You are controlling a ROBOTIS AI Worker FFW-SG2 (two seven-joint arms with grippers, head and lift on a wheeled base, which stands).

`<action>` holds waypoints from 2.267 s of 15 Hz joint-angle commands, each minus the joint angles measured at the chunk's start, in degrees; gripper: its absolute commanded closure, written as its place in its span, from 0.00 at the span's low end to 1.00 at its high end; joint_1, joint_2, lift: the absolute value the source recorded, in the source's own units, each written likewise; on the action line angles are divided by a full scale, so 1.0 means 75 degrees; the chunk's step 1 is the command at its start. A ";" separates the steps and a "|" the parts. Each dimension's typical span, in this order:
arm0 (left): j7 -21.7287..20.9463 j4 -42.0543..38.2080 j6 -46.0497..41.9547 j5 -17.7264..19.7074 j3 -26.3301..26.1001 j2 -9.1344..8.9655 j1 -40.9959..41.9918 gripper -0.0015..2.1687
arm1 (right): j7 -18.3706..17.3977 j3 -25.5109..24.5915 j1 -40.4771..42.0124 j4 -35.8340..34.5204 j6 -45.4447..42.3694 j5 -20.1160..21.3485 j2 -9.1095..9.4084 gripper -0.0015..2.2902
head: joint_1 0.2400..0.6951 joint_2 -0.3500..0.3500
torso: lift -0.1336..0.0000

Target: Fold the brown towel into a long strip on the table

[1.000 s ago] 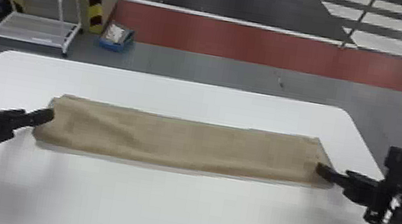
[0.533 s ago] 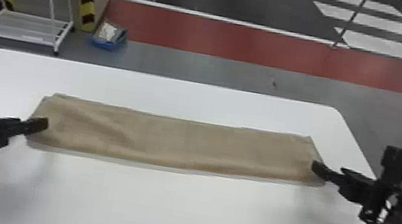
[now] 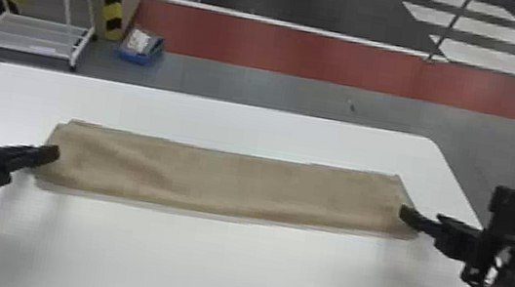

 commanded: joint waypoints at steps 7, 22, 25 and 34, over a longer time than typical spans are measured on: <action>0.0063 -0.0141 0.0185 0.0071 0.0026 -0.0014 0.0028 0.62 | -0.0010 -0.0138 -0.0071 0.0000 -0.0010 -0.0012 0.0000 0.04 | 1.00 0.26 | 0.08; -0.0055 -0.0410 -0.0355 0.0094 0.0061 -0.0002 0.0286 0.02 | 0.0002 -0.0150 0.0011 0.0000 0.0084 -0.0152 0.0012 0.04 | 1.00 0.26 | 0.08; -0.0055 0.0363 -0.0730 -0.0281 -0.0267 0.0033 -0.0265 0.06 | 0.0002 -0.0080 0.0011 -0.0094 0.0061 -0.0152 0.0023 0.04 | 1.00 0.27 | 0.08; -0.0254 0.0633 -0.0940 -0.0281 -0.0384 0.0080 -0.0394 0.16 | -0.0268 0.0506 -0.0739 0.0246 0.0412 0.0235 0.0059 0.14 | 1.00 0.29 | 0.08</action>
